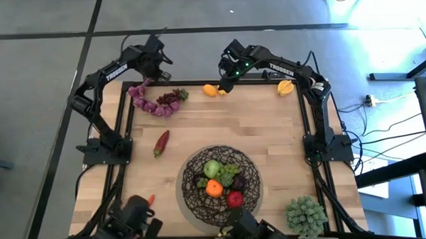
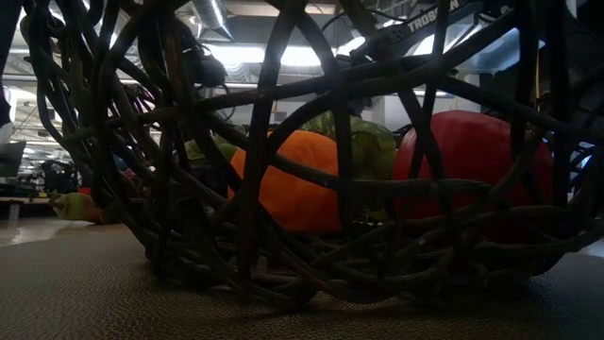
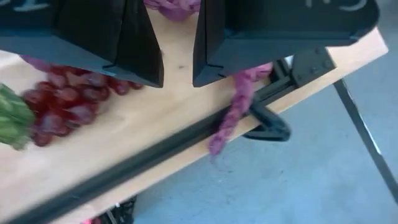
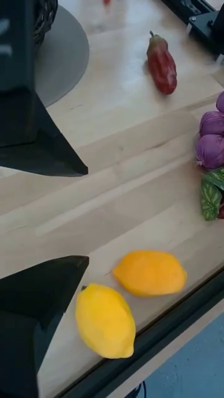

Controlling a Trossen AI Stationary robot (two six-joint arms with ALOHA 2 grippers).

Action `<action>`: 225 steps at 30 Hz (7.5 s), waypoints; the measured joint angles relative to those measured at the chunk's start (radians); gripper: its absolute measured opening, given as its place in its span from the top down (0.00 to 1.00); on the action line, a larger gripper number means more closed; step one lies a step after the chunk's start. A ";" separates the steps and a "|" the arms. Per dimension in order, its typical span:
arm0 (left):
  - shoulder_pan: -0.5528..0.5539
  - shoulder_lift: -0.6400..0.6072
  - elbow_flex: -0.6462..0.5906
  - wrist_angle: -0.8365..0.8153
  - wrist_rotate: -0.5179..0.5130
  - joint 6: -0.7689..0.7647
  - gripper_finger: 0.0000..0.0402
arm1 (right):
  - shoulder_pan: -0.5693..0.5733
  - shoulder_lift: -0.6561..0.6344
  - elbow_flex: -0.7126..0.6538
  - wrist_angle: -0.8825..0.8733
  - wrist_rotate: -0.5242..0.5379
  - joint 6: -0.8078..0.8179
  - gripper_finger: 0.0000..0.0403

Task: Build produce basket
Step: Put the purple garlic into the mesh basket

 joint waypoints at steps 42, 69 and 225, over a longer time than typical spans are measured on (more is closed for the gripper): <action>0.121 0.214 0.000 0.146 -0.026 0.204 0.81 | 0.010 0.000 0.001 0.000 -0.043 -0.130 0.48; 0.082 0.296 0.000 0.130 -0.211 0.275 0.81 | 0.010 0.000 0.001 0.000 -0.043 -0.131 0.48; -1.526 0.229 0.722 -0.158 -0.380 -0.768 1.00 | 0.456 -0.547 0.001 -0.419 0.043 -0.559 0.48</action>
